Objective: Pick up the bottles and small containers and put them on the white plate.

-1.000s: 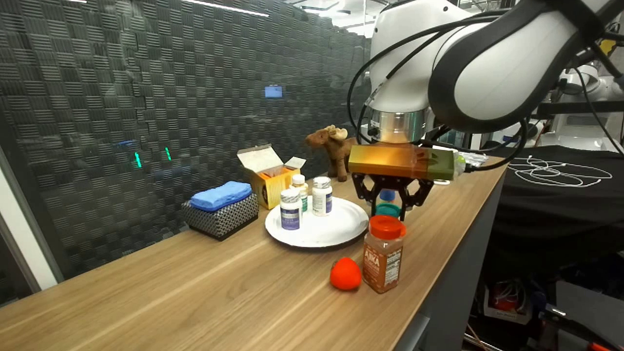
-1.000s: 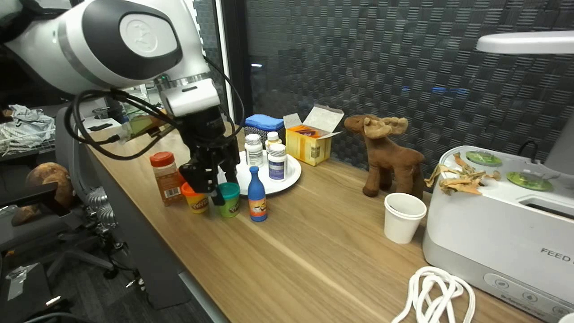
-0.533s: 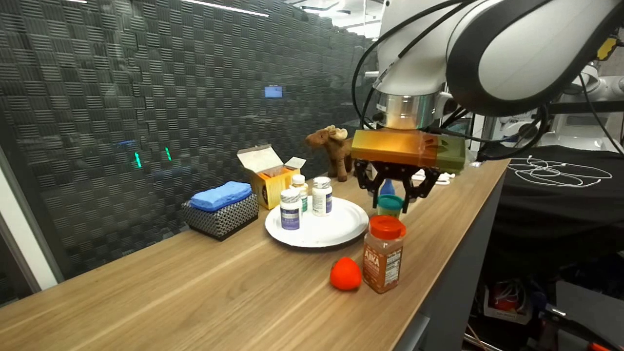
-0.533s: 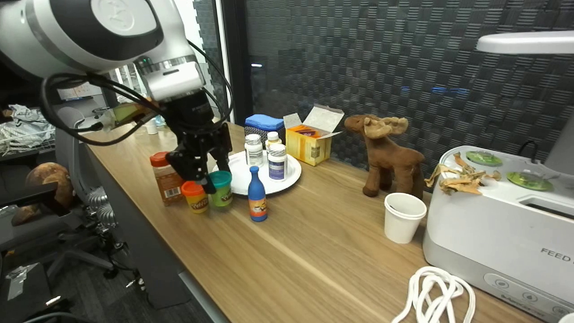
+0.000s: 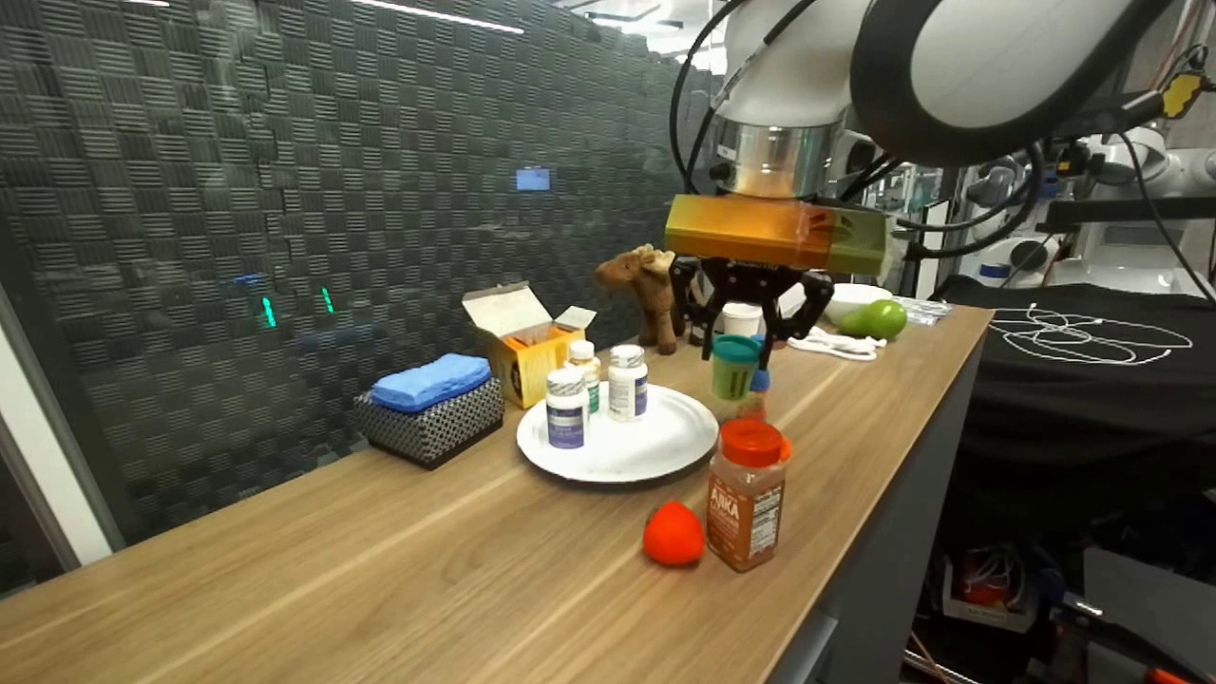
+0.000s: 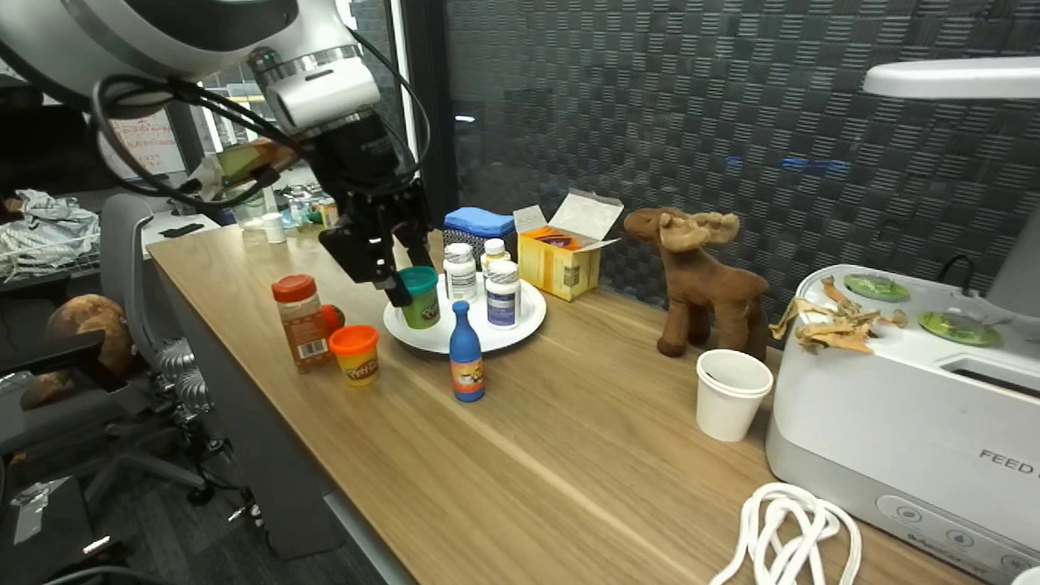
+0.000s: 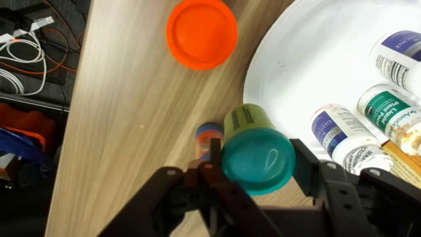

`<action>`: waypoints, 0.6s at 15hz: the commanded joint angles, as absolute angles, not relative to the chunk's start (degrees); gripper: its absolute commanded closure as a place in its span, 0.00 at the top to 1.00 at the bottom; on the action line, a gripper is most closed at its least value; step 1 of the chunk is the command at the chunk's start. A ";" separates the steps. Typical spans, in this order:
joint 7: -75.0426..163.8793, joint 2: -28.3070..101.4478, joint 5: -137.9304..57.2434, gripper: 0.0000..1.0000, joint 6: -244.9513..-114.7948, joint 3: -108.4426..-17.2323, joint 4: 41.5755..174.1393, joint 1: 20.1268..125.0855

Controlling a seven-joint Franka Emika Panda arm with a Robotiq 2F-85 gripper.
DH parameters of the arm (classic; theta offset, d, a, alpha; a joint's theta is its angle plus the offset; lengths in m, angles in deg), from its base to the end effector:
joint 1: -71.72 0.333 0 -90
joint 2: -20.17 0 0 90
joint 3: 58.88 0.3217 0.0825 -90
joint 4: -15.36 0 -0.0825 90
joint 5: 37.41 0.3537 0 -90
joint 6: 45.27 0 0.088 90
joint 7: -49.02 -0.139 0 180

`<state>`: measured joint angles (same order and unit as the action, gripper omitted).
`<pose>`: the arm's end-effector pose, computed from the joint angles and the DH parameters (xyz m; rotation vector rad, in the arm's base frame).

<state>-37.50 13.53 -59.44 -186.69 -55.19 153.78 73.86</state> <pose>0.4726 0.0416 0.3666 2.5675 -1.6204 0.4735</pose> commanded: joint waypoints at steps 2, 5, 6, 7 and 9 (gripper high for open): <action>-28.10 21.40 -56.90 0.29 -189.53 -56.35 146.07 72.35; -21.37 26.74 -52.43 0.29 -190.47 -57.37 141.83 72.45; -19.14 28.50 -50.75 0.29 -190.39 -57.64 140.47 72.51; -17.21 29.95 -49.17 0.29 -189.79 -57.89 139.19 72.61; -13.79 32.58 -46.30 0.29 -189.16 -58.30 137.19 72.77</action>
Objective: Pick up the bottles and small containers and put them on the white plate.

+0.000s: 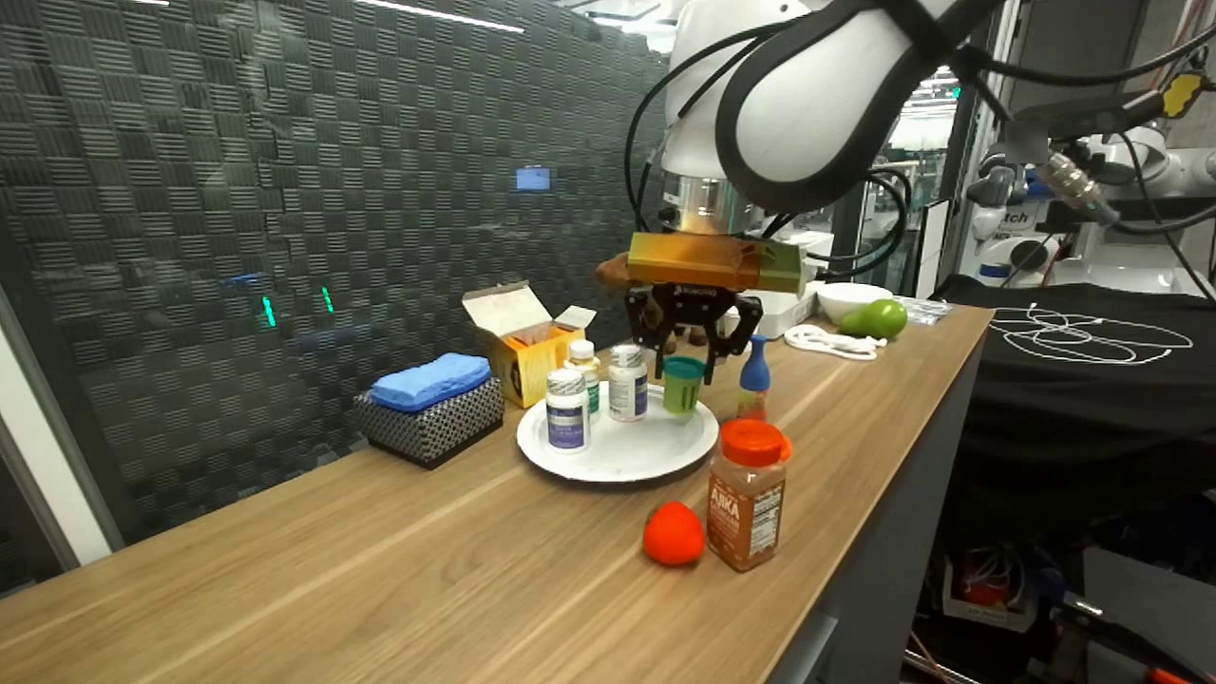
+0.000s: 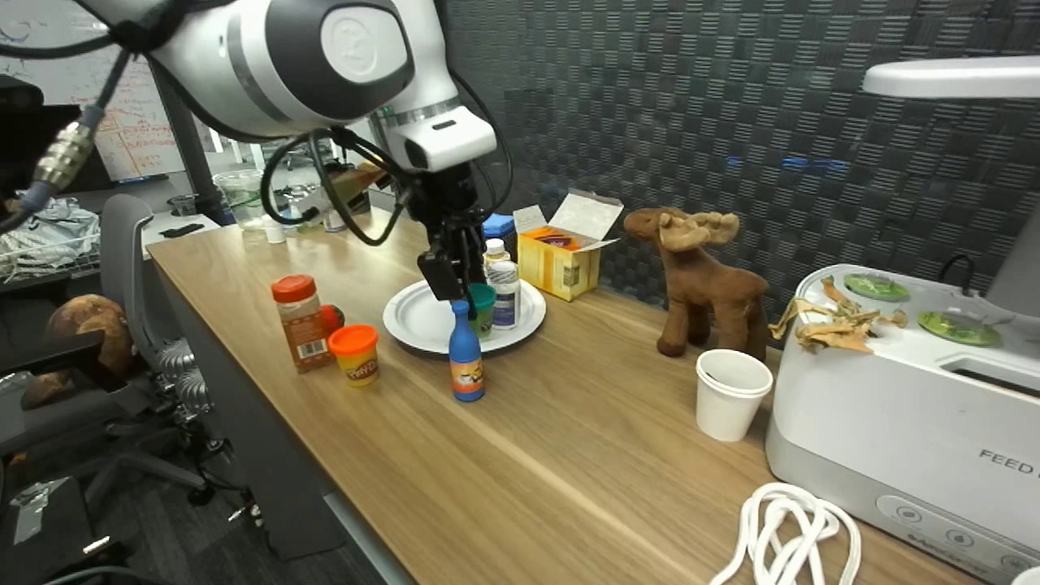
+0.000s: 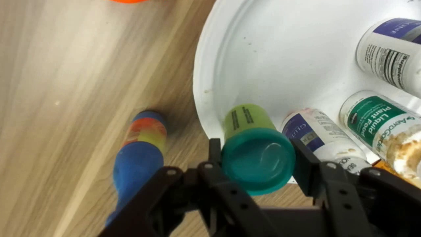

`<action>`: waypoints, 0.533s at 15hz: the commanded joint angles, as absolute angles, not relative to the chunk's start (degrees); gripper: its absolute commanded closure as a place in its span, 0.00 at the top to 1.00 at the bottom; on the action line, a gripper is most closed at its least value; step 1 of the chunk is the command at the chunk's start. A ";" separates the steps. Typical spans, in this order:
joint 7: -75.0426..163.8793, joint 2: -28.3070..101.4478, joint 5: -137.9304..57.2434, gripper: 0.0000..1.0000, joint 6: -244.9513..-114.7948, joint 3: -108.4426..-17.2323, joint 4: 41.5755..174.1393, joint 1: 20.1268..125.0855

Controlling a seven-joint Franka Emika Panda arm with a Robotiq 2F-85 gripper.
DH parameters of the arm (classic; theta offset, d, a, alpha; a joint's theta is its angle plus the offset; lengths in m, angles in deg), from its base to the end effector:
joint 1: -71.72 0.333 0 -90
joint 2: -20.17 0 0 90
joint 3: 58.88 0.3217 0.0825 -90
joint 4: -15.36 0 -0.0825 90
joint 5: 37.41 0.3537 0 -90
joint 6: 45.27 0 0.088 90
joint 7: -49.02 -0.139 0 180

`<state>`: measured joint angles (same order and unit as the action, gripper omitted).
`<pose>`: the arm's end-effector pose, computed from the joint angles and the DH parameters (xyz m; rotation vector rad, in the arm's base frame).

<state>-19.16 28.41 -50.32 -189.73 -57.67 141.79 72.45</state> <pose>0.5476 0.0164 0.3277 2.7349 -1.4661 0.3452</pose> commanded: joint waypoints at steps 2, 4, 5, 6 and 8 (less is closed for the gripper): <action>-11.16 34.39 -44.21 0.29 -188.62 -58.62 135.75 73.04; -9.70 35.17 -43.43 0.29 -188.30 -58.98 134.87 73.51; -9.60 34.98 -43.77 0.29 -188.12 -59.25 134.74 73.80; -9.68 34.74 -44.22 0.52 -188.12 -59.51 134.88 74.09; -10.44 33.85 -45.35 0.79 -188.32 -60.04 135.62 74.80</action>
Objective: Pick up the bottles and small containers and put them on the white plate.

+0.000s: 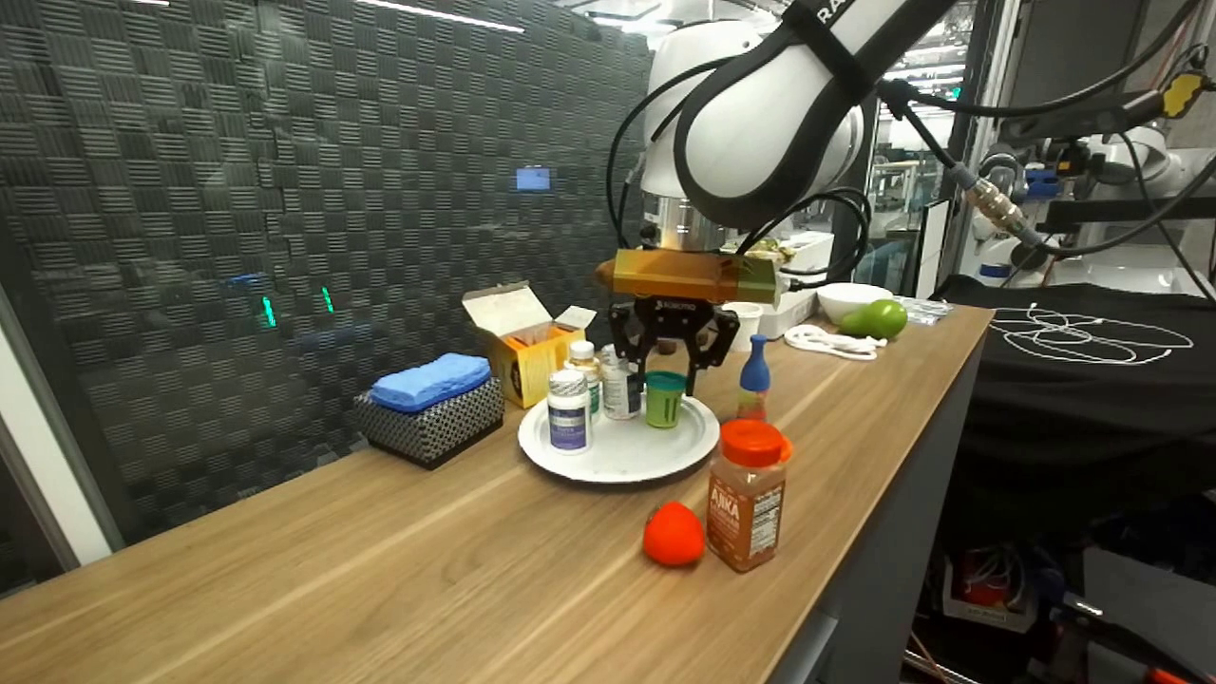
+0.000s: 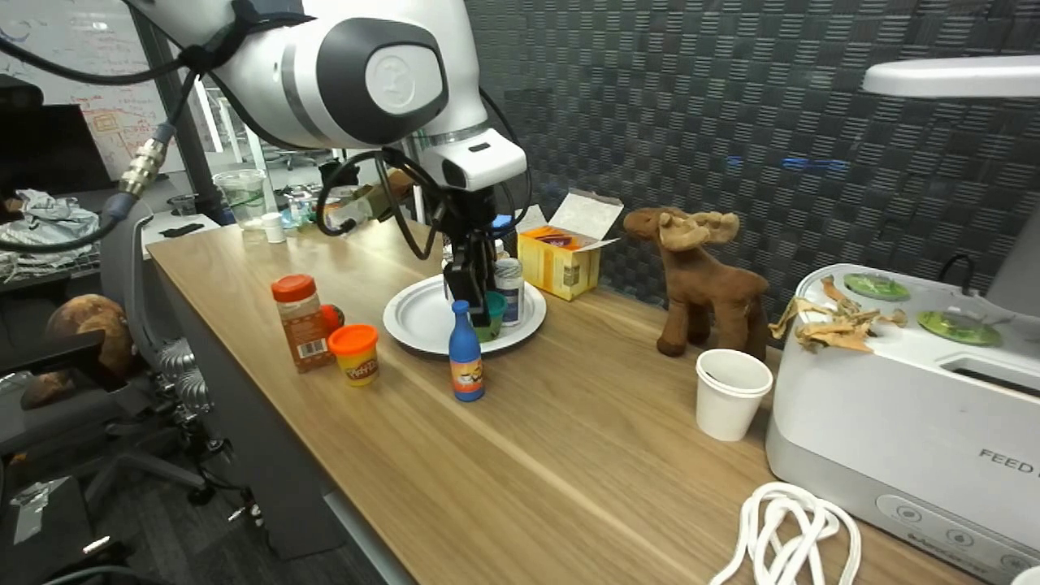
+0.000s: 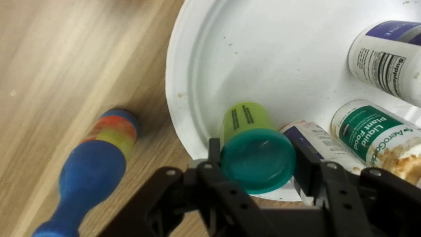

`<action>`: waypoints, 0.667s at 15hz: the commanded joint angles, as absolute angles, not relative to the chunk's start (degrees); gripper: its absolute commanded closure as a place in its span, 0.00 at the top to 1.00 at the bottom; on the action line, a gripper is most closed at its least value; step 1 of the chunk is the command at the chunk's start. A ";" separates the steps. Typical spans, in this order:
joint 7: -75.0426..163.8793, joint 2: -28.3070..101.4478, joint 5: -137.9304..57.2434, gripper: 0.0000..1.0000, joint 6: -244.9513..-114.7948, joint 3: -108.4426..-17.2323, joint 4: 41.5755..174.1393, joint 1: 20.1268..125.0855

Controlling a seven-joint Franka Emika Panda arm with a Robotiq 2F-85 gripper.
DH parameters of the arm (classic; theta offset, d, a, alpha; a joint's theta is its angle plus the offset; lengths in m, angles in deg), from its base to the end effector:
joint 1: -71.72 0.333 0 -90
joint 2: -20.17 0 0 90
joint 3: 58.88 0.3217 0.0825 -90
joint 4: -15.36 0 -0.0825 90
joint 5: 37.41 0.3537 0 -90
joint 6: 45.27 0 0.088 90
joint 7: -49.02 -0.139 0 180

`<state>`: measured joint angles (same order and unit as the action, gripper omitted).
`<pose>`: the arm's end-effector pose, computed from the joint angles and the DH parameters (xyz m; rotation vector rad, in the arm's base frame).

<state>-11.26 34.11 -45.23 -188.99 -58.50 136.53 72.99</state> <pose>0.5733 0.0149 0.3088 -2.8026 1.3878 -0.2721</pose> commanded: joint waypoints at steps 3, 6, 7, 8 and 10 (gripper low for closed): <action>-11.09 31.98 -46.13 0.99 -189.89 -60.63 137.59 75.66; -11.70 29.58 -47.08 1.00 -191.58 -60.85 139.62 76.47; -12.23 28.59 -47.79 1.00 -192.28 -60.88 140.53 76.81; -12.51 27.46 -48.36 1.00 -192.95 -60.76 141.49 77.12; -13.16 25.04 -50.17 1.00 -193.50 -60.36 143.69 77.76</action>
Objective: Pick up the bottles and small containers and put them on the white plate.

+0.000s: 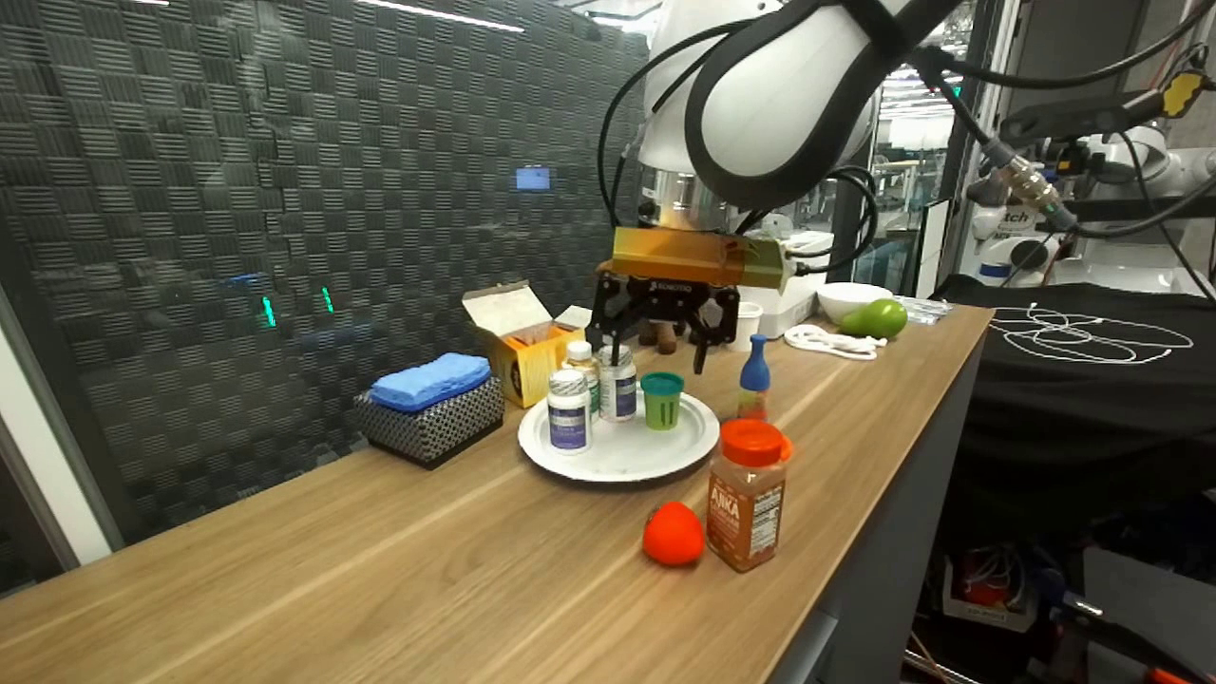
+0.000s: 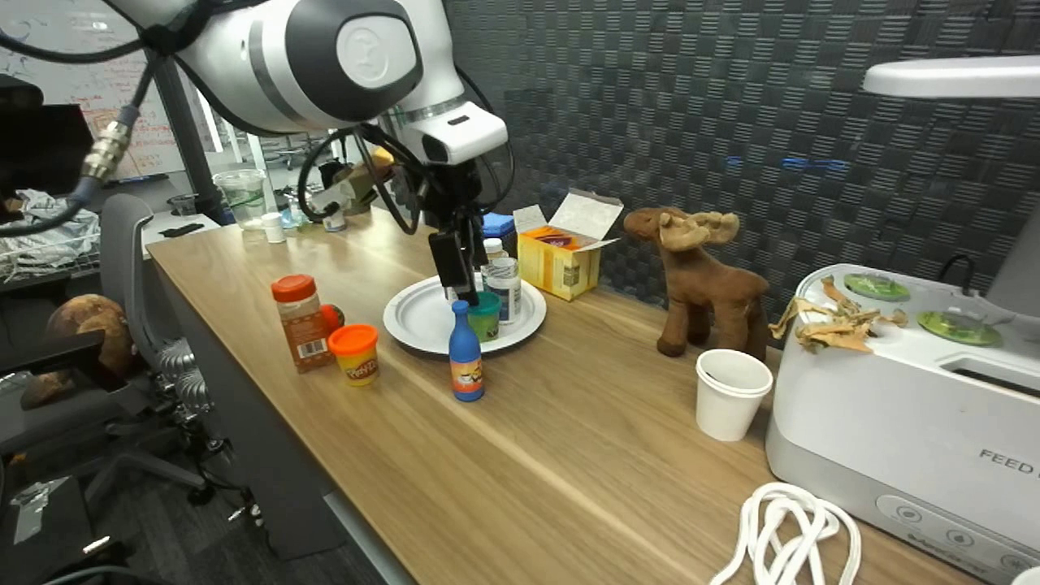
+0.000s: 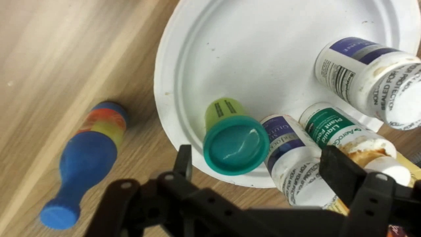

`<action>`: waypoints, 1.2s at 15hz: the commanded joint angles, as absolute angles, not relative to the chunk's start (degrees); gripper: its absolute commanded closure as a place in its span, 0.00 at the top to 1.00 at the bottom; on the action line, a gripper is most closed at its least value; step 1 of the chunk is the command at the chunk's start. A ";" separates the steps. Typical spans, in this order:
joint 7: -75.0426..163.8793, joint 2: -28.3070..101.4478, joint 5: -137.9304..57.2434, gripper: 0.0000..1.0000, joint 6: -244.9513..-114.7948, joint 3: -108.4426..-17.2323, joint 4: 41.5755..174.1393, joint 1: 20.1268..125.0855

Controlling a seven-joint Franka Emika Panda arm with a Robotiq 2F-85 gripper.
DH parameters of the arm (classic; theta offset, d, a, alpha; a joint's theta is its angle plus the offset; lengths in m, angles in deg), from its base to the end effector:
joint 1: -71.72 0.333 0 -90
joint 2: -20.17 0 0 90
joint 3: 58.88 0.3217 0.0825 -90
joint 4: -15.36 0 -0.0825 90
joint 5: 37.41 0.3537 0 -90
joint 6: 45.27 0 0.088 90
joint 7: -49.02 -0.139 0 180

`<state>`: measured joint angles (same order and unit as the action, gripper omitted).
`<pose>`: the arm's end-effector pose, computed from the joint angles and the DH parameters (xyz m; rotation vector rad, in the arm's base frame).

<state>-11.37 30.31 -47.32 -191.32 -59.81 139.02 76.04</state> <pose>0.5648 0.0328 0.3328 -2.8203 1.2952 -0.3761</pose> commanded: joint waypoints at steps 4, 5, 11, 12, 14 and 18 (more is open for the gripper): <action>-17.14 19.57 -55.71 1.00 -191.65 -58.52 148.99 79.05; -18.45 18.46 -56.54 1.00 -190.14 -57.63 150.28 79.25; -22.46 15.02 -54.86 1.00 -175.95 -52.76 152.63 78.99; -21.65 14.74 -54.28 1.00 -175.46 -52.46 152.90 78.86; -20.18 14.76 -53.27 1.00 -176.46 -52.40 153.49 78.51; -19.75 15.53 -51.67 1.00 -179.64 -53.20 155.12 77.49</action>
